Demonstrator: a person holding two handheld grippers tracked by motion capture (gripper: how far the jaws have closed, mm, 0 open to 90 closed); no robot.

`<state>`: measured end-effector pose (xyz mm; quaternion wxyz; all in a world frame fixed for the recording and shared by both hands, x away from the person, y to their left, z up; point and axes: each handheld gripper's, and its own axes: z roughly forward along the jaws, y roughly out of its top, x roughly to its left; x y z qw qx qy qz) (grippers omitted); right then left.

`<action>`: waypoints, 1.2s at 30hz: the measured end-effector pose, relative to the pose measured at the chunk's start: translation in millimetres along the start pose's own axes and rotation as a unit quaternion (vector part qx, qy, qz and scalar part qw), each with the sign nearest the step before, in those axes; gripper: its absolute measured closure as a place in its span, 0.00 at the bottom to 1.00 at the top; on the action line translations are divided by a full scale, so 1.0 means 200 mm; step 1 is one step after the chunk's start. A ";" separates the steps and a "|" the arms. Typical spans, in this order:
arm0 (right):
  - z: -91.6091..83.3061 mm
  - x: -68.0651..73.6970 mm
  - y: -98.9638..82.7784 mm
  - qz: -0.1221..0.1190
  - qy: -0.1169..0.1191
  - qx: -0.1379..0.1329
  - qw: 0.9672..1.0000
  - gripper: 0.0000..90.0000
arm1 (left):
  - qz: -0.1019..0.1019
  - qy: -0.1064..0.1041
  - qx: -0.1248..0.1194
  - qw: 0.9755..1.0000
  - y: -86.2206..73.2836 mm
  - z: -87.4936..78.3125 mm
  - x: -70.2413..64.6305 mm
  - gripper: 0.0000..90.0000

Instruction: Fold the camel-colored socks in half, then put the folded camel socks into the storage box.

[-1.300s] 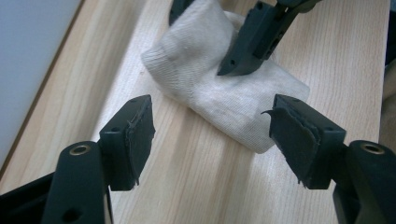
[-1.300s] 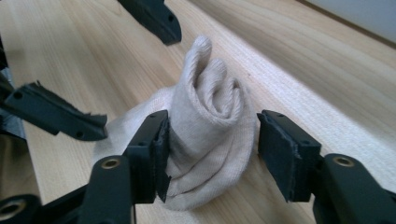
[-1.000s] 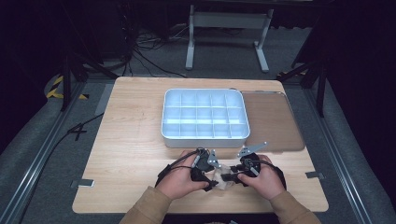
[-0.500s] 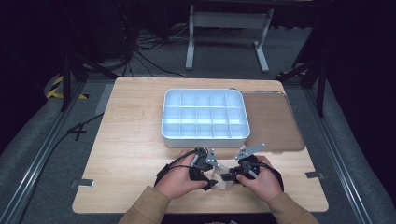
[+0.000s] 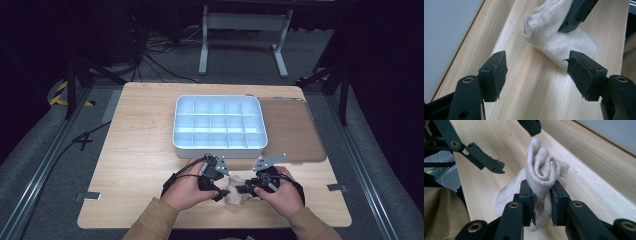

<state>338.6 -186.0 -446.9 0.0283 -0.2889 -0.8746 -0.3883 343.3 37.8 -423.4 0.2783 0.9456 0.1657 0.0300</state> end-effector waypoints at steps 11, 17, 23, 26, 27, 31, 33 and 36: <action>-0.14 0.02 0.04 -0.012 -0.022 -0.039 0.999 0.83 | -0.017 -0.004 -0.007 1.000 -0.02 -0.05 0.03 0.37; -0.20 0.01 0.05 -0.015 -0.037 -0.057 0.998 0.83 | -0.023 -0.006 -0.006 1.000 -0.02 -0.05 0.04 0.37; -0.25 0.00 0.05 -0.020 -0.054 -0.077 0.995 0.83 | -0.024 -0.007 -0.006 1.000 -0.03 -0.05 0.05 0.37; -0.27 0.00 0.05 -0.022 -0.060 -0.086 0.994 0.83 | -0.026 -0.005 -0.009 1.000 -0.03 -0.06 0.05 0.37; -0.27 0.00 0.05 -0.024 -0.063 -0.089 0.994 0.83 | -0.027 -0.005 -0.011 1.000 -0.03 -0.06 0.05 0.37; -0.28 0.00 0.06 -0.026 -0.067 -0.095 0.993 0.83 | -0.030 -0.004 -0.007 1.000 -0.03 -0.07 0.05 0.37; -0.29 0.00 0.06 -0.026 -0.067 -0.095 0.993 0.83 | -0.029 -0.002 -0.008 1.000 -0.03 -0.07 0.05 0.37; -0.29 -0.01 0.07 -0.028 -0.065 -0.096 0.993 0.83 | -0.031 0.000 -0.007 1.000 -0.04 -0.08 0.05 0.37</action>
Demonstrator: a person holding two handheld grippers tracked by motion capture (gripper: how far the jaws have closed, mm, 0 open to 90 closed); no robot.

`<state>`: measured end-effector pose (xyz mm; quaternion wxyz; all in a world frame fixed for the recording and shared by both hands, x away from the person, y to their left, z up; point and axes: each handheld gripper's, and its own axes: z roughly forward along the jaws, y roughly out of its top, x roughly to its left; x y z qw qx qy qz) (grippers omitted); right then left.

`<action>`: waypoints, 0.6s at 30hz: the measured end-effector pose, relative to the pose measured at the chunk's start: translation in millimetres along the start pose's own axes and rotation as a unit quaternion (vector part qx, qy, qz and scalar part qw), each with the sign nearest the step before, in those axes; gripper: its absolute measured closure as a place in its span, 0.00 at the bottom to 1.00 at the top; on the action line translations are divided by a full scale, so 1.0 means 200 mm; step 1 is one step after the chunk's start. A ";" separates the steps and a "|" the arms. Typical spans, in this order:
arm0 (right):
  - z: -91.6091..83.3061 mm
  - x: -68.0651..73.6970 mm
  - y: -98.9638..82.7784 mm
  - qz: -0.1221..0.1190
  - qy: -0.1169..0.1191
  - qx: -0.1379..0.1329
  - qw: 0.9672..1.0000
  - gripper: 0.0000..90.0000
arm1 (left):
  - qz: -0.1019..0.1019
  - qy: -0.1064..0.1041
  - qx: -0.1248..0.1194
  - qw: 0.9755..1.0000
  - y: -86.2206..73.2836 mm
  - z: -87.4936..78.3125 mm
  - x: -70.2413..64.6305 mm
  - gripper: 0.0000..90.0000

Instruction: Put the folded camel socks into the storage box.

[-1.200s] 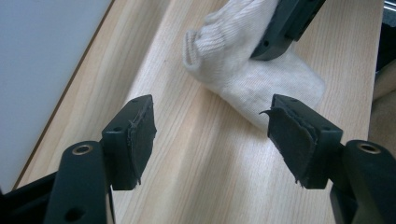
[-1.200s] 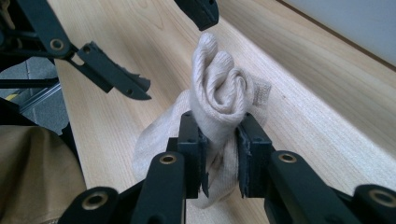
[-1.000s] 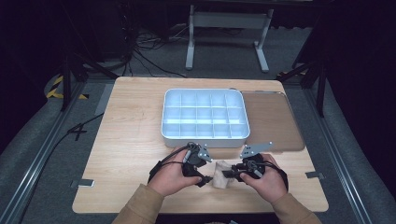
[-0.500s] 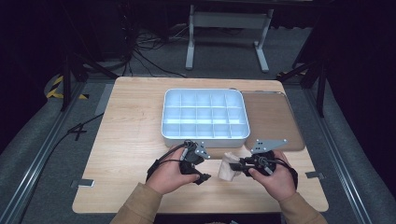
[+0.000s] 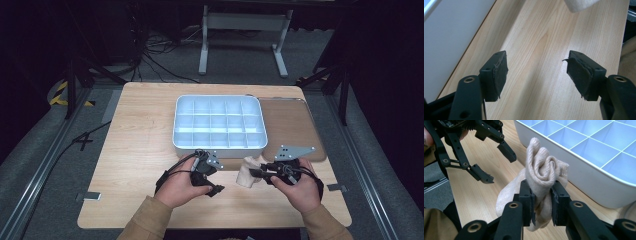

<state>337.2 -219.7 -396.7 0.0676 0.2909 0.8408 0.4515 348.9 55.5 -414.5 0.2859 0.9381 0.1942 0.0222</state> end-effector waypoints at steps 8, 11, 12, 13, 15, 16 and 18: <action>-0.03 -0.04 0.09 -0.013 -0.005 0.005 1.000 0.82 | -0.008 0.007 -0.010 1.000 -0.02 -0.05 0.01 0.37; -0.05 -0.06 0.11 -0.012 -0.005 0.004 1.000 0.82 | -0.012 0.009 -0.014 1.000 -0.04 -0.07 0.02 0.37; -0.05 -0.06 0.12 -0.015 -0.007 0.005 1.000 0.82 | -0.012 0.010 -0.016 1.000 -0.04 -0.07 0.02 0.37; -0.05 -0.07 0.12 -0.015 -0.008 0.006 1.000 0.82 | -0.012 0.010 -0.014 1.000 -0.04 -0.07 0.03 0.37; -0.06 -0.08 0.14 -0.020 -0.012 0.009 1.000 0.82 | -0.014 0.010 -0.016 1.000 -0.04 -0.08 0.03 0.37; -0.06 -0.09 0.15 -0.019 -0.014 0.010 1.000 0.82 | -0.017 0.011 -0.017 1.000 -0.05 -0.08 0.03 0.37; -0.07 -0.10 0.16 -0.023 -0.015 0.011 1.000 0.82 | -0.014 0.013 -0.017 1.000 -0.05 -0.08 0.03 0.37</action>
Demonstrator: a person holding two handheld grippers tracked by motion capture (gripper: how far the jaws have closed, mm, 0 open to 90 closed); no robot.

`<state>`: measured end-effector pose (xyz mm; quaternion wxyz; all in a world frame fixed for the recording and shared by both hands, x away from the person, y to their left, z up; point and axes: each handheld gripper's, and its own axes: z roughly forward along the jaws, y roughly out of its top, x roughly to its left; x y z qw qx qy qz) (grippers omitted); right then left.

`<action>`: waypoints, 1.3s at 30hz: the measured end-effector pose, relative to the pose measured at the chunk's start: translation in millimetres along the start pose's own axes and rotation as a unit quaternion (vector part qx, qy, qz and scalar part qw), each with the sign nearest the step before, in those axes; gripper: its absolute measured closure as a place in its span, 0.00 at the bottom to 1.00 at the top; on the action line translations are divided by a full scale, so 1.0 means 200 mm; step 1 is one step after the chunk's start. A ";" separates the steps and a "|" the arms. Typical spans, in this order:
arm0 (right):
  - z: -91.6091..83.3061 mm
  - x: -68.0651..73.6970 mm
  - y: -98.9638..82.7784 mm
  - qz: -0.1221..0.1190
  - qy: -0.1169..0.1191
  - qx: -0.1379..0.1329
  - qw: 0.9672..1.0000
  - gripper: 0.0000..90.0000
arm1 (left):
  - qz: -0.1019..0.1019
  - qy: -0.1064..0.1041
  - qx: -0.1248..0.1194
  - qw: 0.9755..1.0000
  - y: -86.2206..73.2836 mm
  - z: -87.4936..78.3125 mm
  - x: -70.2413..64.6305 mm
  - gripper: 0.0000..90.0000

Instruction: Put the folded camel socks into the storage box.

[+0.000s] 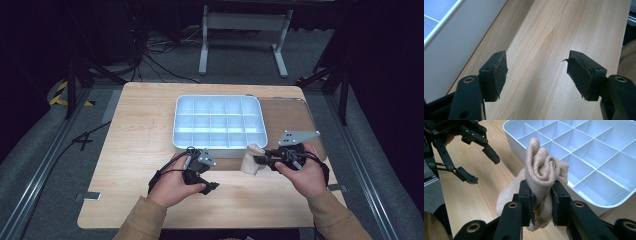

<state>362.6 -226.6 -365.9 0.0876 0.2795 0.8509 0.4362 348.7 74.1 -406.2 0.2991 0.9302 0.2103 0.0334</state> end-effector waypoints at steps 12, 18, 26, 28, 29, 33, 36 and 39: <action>-0.03 -0.10 0.10 -0.025 -0.027 0.009 0.999 0.82 | -0.014 0.012 -0.004 1.000 -0.05 -0.04 0.01 0.36; -0.01 -0.15 0.14 -0.038 -0.036 0.020 0.998 0.81 | -0.030 0.022 -0.005 0.999 -0.10 -0.08 0.01 0.36; 0.04 -0.22 0.20 -0.043 -0.043 0.044 0.997 0.81 | -0.050 0.038 -0.011 0.998 -0.17 -0.13 0.01 0.36; 0.05 -0.24 0.21 -0.043 -0.045 0.046 0.997 0.81 | -0.054 0.042 -0.011 0.998 -0.19 -0.15 0.01 0.36; 0.05 -0.25 0.21 -0.044 -0.047 0.047 0.997 0.81 | -0.054 0.042 -0.011 0.998 -0.19 -0.15 0.01 0.36; 0.08 -0.28 0.24 -0.048 -0.054 0.057 0.996 0.81 | -0.069 0.051 -0.011 0.996 -0.24 -0.18 0.00 0.35; 0.10 -0.30 0.24 -0.051 -0.058 0.065 0.995 0.80 | -0.071 0.057 -0.015 0.996 -0.26 -0.20 0.00 0.35; 0.12 -0.34 0.25 -0.056 -0.070 0.082 0.993 0.80 | -0.076 0.063 -0.014 0.995 -0.29 -0.22 0.00 0.35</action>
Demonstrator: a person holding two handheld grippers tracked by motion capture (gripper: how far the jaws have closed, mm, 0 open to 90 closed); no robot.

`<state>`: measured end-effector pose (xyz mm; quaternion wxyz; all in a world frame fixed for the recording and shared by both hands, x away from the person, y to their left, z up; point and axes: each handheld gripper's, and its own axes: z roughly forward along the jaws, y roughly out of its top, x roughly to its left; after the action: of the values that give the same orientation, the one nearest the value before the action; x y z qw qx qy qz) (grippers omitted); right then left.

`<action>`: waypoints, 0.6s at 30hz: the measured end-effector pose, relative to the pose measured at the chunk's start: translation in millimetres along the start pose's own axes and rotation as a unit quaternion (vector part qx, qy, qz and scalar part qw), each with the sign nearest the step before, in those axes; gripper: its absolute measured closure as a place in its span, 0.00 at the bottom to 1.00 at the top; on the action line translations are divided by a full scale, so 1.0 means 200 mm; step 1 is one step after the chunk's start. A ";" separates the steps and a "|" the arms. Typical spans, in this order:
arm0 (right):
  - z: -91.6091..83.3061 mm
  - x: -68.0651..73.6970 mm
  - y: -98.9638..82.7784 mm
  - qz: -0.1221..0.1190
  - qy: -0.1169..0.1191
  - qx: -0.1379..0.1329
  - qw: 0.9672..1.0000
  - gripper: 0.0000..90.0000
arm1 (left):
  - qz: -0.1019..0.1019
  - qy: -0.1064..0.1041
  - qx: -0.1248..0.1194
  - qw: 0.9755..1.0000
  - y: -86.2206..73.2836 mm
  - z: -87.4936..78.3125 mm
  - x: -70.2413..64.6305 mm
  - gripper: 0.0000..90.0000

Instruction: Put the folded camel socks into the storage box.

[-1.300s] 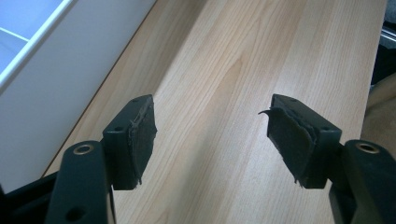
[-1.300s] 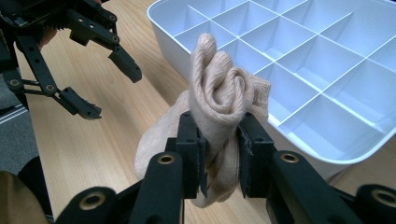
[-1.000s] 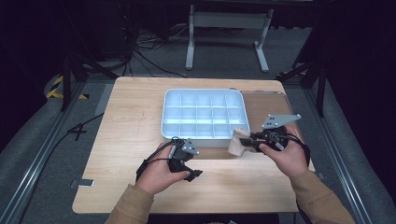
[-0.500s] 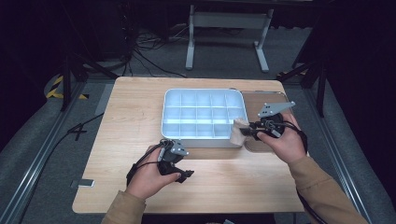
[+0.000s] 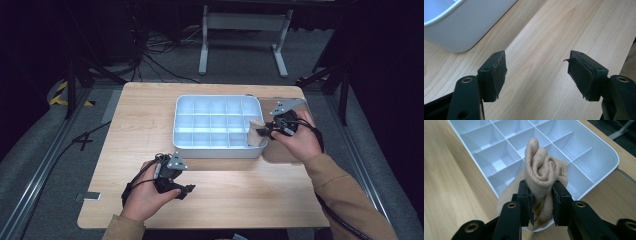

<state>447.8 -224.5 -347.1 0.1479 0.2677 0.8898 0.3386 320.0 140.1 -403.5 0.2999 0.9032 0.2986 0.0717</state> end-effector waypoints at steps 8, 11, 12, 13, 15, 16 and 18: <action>0.07 -0.05 0.00 -0.010 -0.017 0.032 0.999 0.80 | -0.007 0.007 0.002 1.000 -0.03 -0.02 0.01 0.35; 0.11 -0.05 0.01 -0.015 -0.021 0.048 0.998 0.80 | -0.008 0.006 0.001 1.000 -0.04 -0.02 0.01 0.35; 0.12 -0.05 0.01 -0.017 -0.022 0.053 0.998 0.80 | -0.010 0.004 0.000 1.000 -0.04 -0.02 0.01 0.35; 0.13 -0.04 0.01 -0.018 -0.021 0.056 0.998 0.80 | -0.010 0.004 0.000 1.000 -0.04 -0.02 0.01 0.35; 0.14 -0.04 0.01 -0.015 -0.019 0.061 0.998 0.80 | -0.007 0.001 0.002 1.000 -0.03 -0.01 0.01 0.35; 0.16 -0.04 0.01 -0.015 -0.020 0.067 0.997 0.80 | -0.005 0.000 0.000 1.000 -0.03 -0.01 0.00 0.35; 0.19 -0.03 0.01 -0.016 -0.022 0.083 0.996 0.80 | -0.003 -0.001 -0.001 1.000 -0.03 -0.01 0.00 0.35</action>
<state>470.7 -207.0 -371.8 0.1502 0.2719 0.9155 0.2556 316.7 144.6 -404.7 0.3012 0.9021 0.3011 0.0701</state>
